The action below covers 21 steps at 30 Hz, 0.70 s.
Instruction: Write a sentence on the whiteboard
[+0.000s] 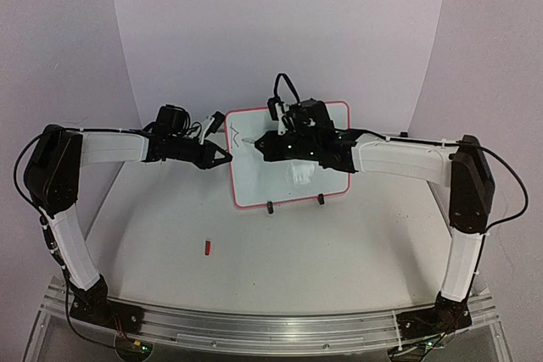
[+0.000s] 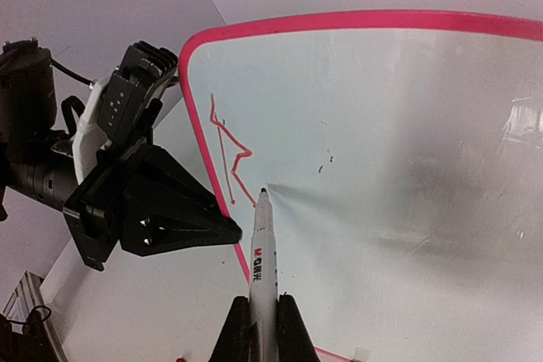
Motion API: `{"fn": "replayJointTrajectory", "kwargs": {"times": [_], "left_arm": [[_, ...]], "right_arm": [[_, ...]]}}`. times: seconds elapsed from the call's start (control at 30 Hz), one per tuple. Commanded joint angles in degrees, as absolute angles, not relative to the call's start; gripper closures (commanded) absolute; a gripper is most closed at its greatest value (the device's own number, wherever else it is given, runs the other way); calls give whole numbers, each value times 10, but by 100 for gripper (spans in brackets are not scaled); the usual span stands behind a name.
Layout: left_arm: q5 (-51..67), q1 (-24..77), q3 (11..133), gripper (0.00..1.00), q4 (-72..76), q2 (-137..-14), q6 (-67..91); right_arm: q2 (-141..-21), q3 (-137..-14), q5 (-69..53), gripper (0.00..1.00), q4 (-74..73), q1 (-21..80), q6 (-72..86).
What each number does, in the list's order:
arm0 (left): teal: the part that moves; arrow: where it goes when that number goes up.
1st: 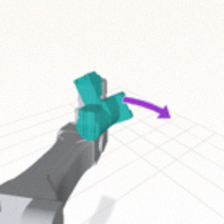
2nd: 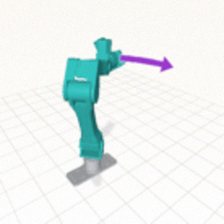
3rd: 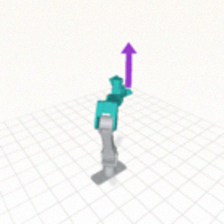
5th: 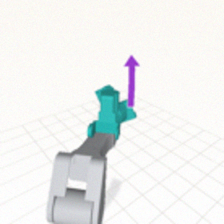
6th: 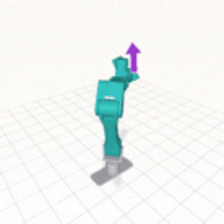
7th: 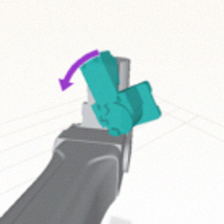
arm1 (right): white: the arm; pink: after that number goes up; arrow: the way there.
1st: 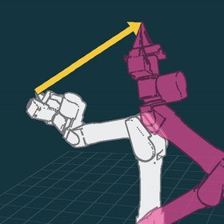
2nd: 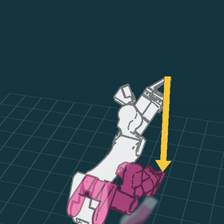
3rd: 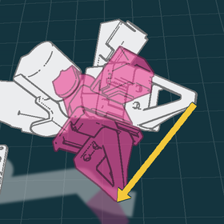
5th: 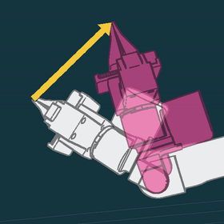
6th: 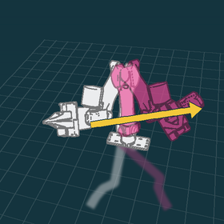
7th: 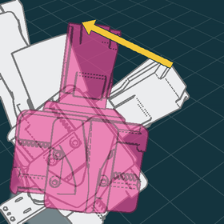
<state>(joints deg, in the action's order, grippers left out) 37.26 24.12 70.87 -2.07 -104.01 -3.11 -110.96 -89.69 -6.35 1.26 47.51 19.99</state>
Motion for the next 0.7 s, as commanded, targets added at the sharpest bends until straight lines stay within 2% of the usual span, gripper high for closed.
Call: {"fn": "replayJointTrajectory", "kwargs": {"times": [0.0,0.67], "left_arm": [[330,243,724,100,-41,-1041,-62],[329,244,722,100,-40,-1038,-63]], "right_arm": [[-1119,-929,-52,100,11,473,201],[-1121,-929,-32,100,5,471,207]]}}
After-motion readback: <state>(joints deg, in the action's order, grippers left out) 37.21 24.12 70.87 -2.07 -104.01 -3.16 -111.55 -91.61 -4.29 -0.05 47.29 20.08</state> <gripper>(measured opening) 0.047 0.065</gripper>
